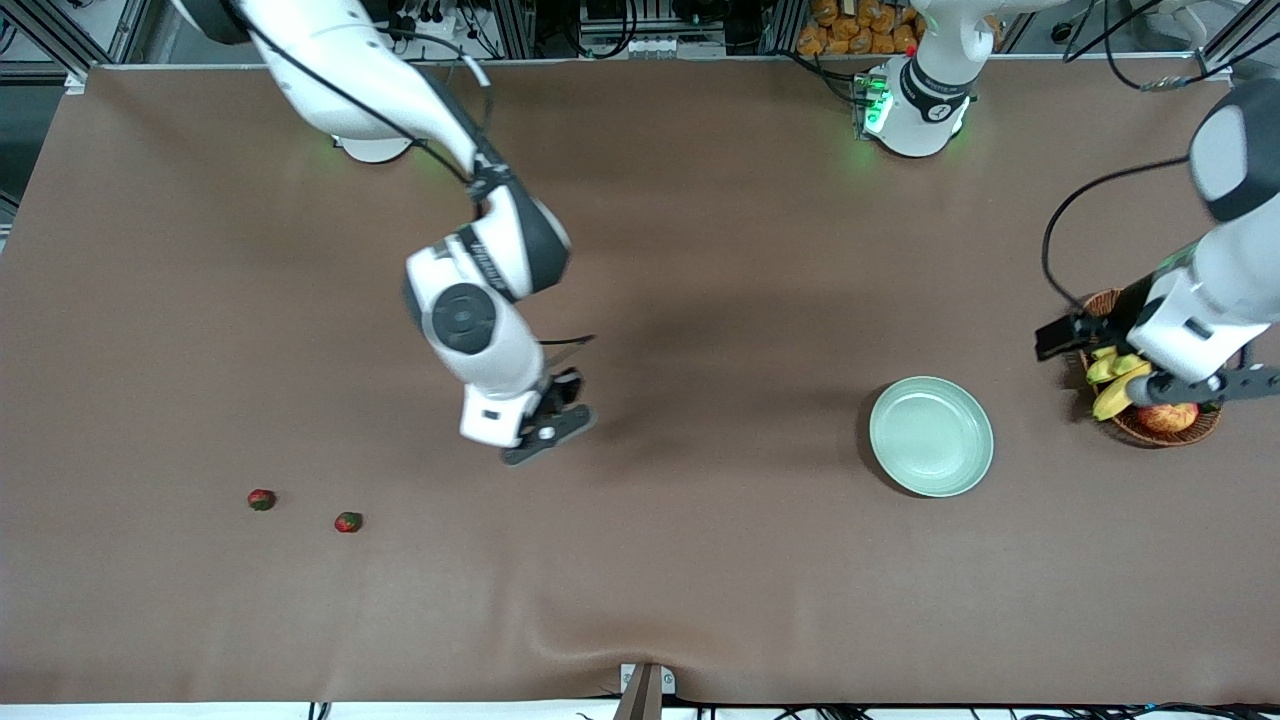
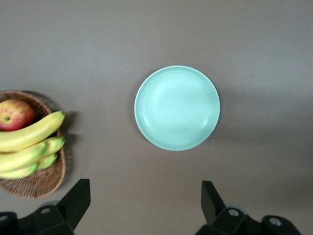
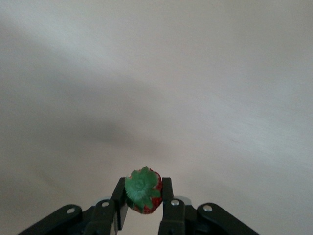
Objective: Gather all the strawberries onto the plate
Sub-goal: 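Carry the strawberry to mid-table while the left gripper moves toward it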
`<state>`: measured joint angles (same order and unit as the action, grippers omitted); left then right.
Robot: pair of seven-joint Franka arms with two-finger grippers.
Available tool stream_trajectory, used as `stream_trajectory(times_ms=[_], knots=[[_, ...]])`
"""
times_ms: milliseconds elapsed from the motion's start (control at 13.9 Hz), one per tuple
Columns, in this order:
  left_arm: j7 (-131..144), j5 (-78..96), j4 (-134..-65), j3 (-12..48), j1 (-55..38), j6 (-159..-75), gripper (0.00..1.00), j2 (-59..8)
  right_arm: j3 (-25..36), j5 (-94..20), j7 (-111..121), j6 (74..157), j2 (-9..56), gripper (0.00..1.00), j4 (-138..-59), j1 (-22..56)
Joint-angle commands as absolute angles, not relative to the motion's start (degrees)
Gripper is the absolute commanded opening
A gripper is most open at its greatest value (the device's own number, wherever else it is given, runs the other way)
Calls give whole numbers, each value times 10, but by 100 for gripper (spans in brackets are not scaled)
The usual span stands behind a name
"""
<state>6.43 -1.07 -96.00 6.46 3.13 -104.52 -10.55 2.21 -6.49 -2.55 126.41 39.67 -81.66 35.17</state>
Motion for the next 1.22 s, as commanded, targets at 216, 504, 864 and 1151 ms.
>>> stream_trajectory(times_ms=[216,504,864,1151], knots=[[67,-4,-990,68,21,-1100,100,-137,26,-83,-176,1299,502,0,-706,450],[123,-4,-987,68,-22,-1121,100,-170,21,-83,-257,1335,548,0,-671,489],[233,-4,-983,67,-85,-1165,100,-199,18,-83,-315,1360,584,0,-649,511],[360,-3,-953,68,-130,-1194,100,-245,18,-83,-322,1360,597,0,-647,514]])
